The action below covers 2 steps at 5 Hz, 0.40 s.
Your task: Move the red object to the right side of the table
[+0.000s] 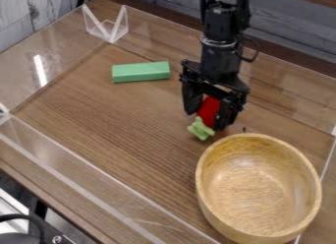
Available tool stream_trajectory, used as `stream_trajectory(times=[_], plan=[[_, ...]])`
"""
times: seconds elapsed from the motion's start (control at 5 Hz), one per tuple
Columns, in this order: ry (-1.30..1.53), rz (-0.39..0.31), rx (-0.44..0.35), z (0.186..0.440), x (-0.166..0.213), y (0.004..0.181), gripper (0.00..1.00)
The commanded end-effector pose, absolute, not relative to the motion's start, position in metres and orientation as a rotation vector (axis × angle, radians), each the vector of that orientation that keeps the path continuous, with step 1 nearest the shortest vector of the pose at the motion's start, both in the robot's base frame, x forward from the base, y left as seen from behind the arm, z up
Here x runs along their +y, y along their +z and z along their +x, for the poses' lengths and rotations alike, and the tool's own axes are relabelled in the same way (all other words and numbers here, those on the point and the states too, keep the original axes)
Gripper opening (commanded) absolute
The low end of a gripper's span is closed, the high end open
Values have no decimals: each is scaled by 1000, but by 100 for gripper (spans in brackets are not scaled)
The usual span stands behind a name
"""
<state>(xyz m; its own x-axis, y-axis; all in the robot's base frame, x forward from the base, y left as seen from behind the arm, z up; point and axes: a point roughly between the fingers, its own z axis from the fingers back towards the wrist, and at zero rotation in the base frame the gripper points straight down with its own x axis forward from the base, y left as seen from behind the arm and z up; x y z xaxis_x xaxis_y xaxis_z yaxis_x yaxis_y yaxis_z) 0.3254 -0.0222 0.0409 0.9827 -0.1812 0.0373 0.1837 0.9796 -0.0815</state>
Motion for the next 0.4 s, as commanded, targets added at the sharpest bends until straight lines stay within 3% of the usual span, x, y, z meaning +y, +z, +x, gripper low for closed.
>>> stream_trajectory(times=[0.0, 0.2], plan=[[-188, -85, -95, 335, -21, 61, 100], [-185, -88, -120, 338, -21, 73, 100]])
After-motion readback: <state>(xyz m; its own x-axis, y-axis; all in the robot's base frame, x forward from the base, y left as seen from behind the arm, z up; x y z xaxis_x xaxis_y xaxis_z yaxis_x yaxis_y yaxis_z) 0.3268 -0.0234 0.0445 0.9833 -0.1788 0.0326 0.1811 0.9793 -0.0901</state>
